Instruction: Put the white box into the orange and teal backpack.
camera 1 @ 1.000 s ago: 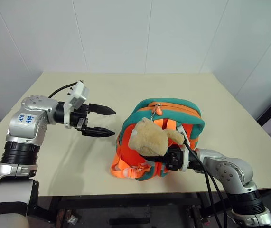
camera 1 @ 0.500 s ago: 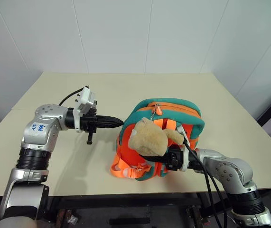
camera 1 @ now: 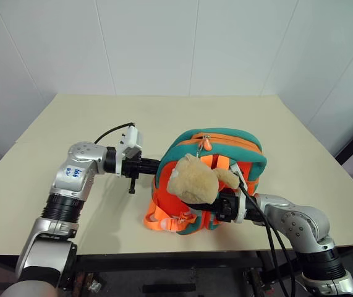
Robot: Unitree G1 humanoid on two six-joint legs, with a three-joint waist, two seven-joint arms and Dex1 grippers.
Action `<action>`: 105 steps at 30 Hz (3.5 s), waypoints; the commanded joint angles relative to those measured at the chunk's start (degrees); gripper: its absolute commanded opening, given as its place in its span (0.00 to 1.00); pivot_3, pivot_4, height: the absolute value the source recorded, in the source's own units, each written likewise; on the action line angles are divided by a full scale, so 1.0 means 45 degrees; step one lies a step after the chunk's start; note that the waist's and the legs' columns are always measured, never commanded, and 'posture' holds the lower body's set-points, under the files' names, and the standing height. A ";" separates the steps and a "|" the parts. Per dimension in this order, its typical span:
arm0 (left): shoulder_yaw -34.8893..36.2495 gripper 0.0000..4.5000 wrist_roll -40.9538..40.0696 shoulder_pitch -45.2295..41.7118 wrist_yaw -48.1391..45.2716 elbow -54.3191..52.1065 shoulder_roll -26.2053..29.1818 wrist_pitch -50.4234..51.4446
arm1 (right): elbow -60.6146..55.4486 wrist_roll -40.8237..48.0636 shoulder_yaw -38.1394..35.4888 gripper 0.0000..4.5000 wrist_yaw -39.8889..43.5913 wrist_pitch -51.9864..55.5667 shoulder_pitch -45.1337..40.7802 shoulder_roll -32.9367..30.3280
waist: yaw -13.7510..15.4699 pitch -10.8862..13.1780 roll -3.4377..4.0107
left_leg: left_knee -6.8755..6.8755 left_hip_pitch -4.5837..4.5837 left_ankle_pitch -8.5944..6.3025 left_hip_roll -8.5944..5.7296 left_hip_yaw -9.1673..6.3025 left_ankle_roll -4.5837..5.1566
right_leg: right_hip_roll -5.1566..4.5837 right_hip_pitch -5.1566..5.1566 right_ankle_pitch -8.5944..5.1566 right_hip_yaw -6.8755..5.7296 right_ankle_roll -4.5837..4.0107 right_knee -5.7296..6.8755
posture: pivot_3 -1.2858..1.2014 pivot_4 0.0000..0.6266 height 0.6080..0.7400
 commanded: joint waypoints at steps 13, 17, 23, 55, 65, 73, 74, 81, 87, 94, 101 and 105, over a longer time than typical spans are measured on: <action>0.1117 0.01 -0.1330 -0.0251 -0.0437 -0.1205 0.0426 0.1168 | -0.0560 0.0414 -0.0150 0.12 -0.0280 0.0029 0.0177 0.0168 | 0.0116 0.0000 0.0000 | 0.0004 0.0001 -0.0003 -0.0001 0.0001 0.0004 | 0.0001 0.0005 0.0001 0.0005 -0.0001 -0.0007 | 0.52 0.24 1.00; 0.1952 0.01 -0.2198 0.0165 -0.0783 -0.2186 0.2038 0.2621 | -0.0459 0.0325 -0.0053 0.12 -0.0215 -0.0048 0.0162 0.0248 | -0.0100 0.0000 0.0000 | -0.0026 0.0008 -0.0003 -0.0001 0.0002 0.0004 | 0.0001 0.0001 0.0000 0.0006 -0.0002 -0.0006 | 0.52 0.24 1.00; 0.3049 0.19 -0.3558 0.0617 0.0147 -0.3495 0.3178 0.5045 | -0.0242 0.0219 0.0075 0.12 -0.0038 -0.0130 0.0063 0.0285 | -0.0049 0.0000 0.0000 | -0.0032 0.0007 -0.0004 0.0002 0.0004 0.0003 | 0.0000 -0.0001 -0.0004 0.0005 -0.0005 -0.0017 | 0.52 0.24 1.00; 0.1109 0.99 -0.6287 0.0899 0.1303 -0.6932 0.1432 0.6897 | 0.0425 -0.0371 0.0283 0.12 0.0442 -0.0462 -0.0405 0.0609 | -0.0046 0.0000 0.0000 | -0.0026 0.0018 -0.0004 0.0002 0.0016 0.0002 | 0.0006 0.0002 -0.0016 0.0033 -0.0029 -0.0030 | 0.52 0.24 1.00; 0.0402 0.91 -0.5881 0.0310 0.1731 -0.6043 -0.0238 0.6428 | 0.0280 -0.0343 0.0190 0.12 0.0348 -0.0411 -0.0297 0.0610 | -0.0038 0.0000 0.0000 | -0.0012 0.0012 -0.0005 -0.0001 0.0021 0.0003 | 0.0007 0.0005 -0.0014 0.0043 -0.0026 -0.0039 | 0.52 0.24 1.00; 0.1383 0.42 -0.6120 0.0655 0.1832 -0.6033 0.0360 0.6511 | 0.0088 -0.0248 0.0104 0.12 0.0182 -0.0358 -0.0123 0.0587 | -0.0064 0.0000 0.0000 | -0.0015 0.0013 -0.0006 -0.0001 0.0025 0.0005 | 0.0007 0.0004 -0.0014 0.0049 -0.0027 -0.0048 | 0.52 0.24 1.00; 0.1427 0.38 -0.6123 0.0691 0.1798 -0.6026 0.0439 0.6517 | 0.0082 -0.0238 0.0098 0.12 0.0176 -0.0355 -0.0116 0.0587 | -0.0064 0.0000 0.0000 | -0.0017 0.0014 -0.0006 -0.0001 0.0025 0.0005 | 0.0008 0.0004 -0.0014 0.0049 -0.0026 -0.0047 | 0.52 0.24 1.00; 0.2055 0.26 -0.4995 0.1613 0.1194 -0.5271 0.2718 0.5740 | 0.0144 -0.0260 0.0116 0.12 0.0187 -0.0386 -0.0147 0.0601 | -0.0111 0.0000 0.0000 | -0.0031 0.0020 -0.0007 0.0000 0.0033 0.0005 | 0.0006 0.0001 -0.0016 0.0050 -0.0030 -0.0057 | 0.52 0.24 1.00; 0.2841 0.24 -0.4269 0.2267 0.1172 -0.3601 0.3953 0.4782 | 0.0165 -0.0252 0.0129 0.12 0.0126 -0.0375 -0.0167 0.0664 | -0.0053 0.0000 0.0000 | -0.0053 0.0022 -0.0007 0.0002 0.0045 0.0004 | -0.0002 -0.0001 -0.0098 0.0049 -0.0181 -0.0073 | 0.52 0.24 1.00; 0.2920 0.24 -0.3829 0.2668 0.1306 -0.2445 0.3913 0.4358 | 0.0140 -0.0256 0.0154 0.12 0.0118 -0.0355 -0.0160 0.0714 | -0.0053 0.0000 0.0000 | -0.0060 0.0020 -0.0008 0.0002 0.0052 0.0005 | -0.0004 -0.0003 -0.0097 0.0048 -0.0180 -0.0076 | 0.52 0.24 1.00; 0.2351 0.24 -0.3789 0.3251 0.1180 -0.2459 0.4224 0.5767 | 0.0005 -0.0194 0.0120 0.12 0.0029 -0.0294 -0.0070 0.0707 | -0.0078 0.0000 0.0000 | -0.0081 0.0025 -0.0008 0.0002 0.0058 0.0005 | -0.0002 -0.0010 -0.0085 0.0049 -0.0158 -0.0075 | 0.52 0.24 1.00; 0.1706 0.24 -0.3168 0.3715 0.1364 -0.2070 0.4012 0.5647 | -0.0054 -0.0158 0.0117 0.12 -0.0027 -0.0263 -0.0033 0.0726 | -0.0060 0.0000 -0.0001 | -0.0087 0.0033 -0.0008 0.0003 0.0060 0.0004 | -0.0003 -0.0010 -0.0084 0.0049 -0.0157 -0.0074 | 0.52 0.24 1.00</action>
